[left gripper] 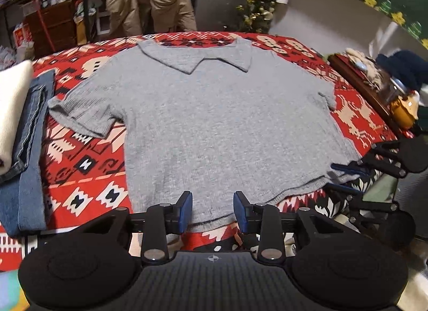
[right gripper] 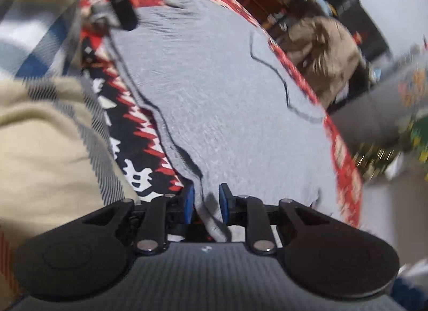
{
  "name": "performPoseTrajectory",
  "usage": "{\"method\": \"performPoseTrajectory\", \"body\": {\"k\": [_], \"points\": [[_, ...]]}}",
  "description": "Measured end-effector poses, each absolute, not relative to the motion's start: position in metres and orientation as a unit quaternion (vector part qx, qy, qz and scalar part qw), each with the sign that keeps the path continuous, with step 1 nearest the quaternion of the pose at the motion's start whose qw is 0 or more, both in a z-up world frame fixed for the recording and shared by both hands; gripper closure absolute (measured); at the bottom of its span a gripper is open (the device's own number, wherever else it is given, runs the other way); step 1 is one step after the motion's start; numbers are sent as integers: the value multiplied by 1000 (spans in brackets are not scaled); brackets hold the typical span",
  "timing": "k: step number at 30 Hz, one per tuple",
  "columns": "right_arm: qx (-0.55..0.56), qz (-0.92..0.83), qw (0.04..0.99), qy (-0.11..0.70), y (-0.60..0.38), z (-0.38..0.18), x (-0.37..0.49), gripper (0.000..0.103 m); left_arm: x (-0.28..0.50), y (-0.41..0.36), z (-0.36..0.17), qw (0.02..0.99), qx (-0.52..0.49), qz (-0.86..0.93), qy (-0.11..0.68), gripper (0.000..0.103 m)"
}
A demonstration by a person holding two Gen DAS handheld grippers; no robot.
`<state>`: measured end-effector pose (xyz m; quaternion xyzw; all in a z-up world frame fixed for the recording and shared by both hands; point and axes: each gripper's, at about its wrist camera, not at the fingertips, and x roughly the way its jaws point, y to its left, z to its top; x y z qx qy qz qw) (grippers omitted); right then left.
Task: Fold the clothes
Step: 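Move both tools to the shirt hem and pinch its edge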
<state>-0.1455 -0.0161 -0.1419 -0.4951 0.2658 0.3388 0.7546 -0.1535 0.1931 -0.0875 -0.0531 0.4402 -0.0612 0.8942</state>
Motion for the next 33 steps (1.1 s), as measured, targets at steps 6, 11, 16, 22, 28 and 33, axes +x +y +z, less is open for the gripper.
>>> {"method": "performPoseTrajectory", "body": {"k": [6,11,16,22,28,33], "points": [[-512,345,754,224,-19,-145,-147,82,-154,185,-88,895,-34,-90,435,69],[-494,355,757,236,-18,-147,-138,100,-157,171,-86,898,-4,-124,423,69],[-427,346,803,228,-30,-124,-122,101,-162,145,-87,893,71,-159,414,69],[-382,348,823,237,-41,-112,-112,101,-155,122,-100,879,151,-152,426,69],[-331,355,838,248,-51,-105,-105,101,-155,112,-96,879,184,-168,407,69],[-305,358,844,257,-59,-99,-102,101,-149,92,-105,859,231,-196,414,69]]}}
